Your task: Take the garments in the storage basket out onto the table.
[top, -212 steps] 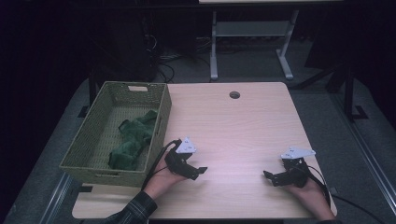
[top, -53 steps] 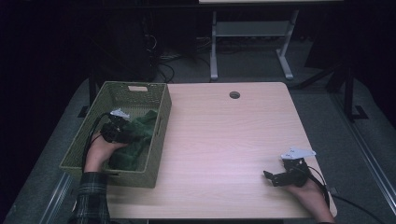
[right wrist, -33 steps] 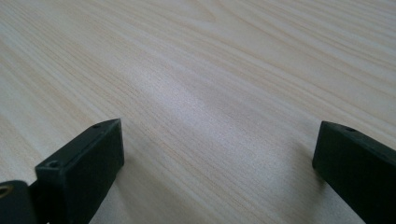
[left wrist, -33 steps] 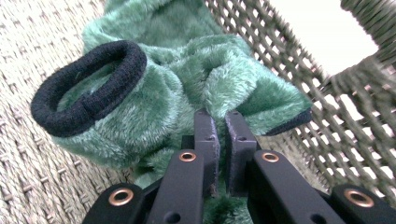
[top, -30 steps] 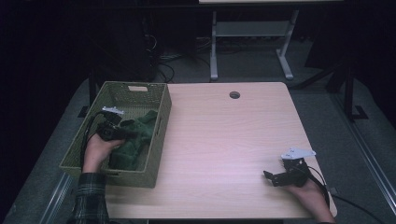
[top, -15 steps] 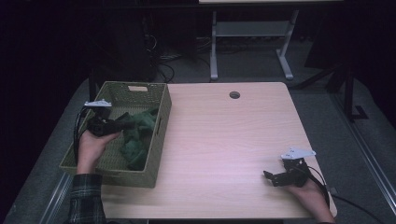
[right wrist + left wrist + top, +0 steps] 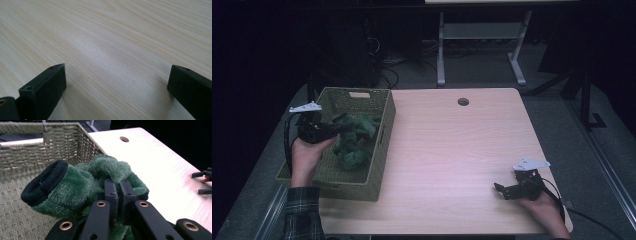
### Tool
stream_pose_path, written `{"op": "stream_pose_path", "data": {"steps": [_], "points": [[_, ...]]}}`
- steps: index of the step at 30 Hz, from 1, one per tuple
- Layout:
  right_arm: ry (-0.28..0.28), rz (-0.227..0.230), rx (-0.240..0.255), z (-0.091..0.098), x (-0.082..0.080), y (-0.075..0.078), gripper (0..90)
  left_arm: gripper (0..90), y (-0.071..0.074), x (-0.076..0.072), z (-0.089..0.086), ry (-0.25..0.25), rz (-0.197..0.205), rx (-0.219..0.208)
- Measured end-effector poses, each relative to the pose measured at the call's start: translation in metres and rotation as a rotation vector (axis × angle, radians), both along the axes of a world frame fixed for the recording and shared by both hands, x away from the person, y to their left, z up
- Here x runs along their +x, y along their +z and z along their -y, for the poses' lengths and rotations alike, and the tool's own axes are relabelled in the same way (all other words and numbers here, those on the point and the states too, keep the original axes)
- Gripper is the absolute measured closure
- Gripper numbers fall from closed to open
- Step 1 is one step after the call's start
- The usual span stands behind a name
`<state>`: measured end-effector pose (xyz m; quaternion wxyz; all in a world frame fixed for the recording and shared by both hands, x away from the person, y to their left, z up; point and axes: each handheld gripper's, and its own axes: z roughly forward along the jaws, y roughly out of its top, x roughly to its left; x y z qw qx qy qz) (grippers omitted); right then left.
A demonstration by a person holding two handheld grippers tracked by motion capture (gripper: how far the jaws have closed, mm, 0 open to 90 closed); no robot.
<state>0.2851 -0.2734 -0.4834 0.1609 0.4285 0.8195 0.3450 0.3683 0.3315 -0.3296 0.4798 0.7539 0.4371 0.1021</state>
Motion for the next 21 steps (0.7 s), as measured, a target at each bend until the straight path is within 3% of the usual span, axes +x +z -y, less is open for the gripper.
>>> {"op": "stream_pose_path", "data": {"steps": [12,15,21], "points": [[-0.003,0.001,0.001,0.000,0.000,0.000,1.7,86.6,0.040,-0.005,0.008,0.007,0.077,-0.007],[-0.004,0.001,0.001,0.000,0.000,0.000,1.7,86.5,0.050,-0.005,0.009,-0.008,0.094,-0.033],[-0.004,0.001,0.001,0.000,0.000,0.000,1.7,86.5,0.069,-0.006,0.018,-0.032,0.126,-0.027]]}}
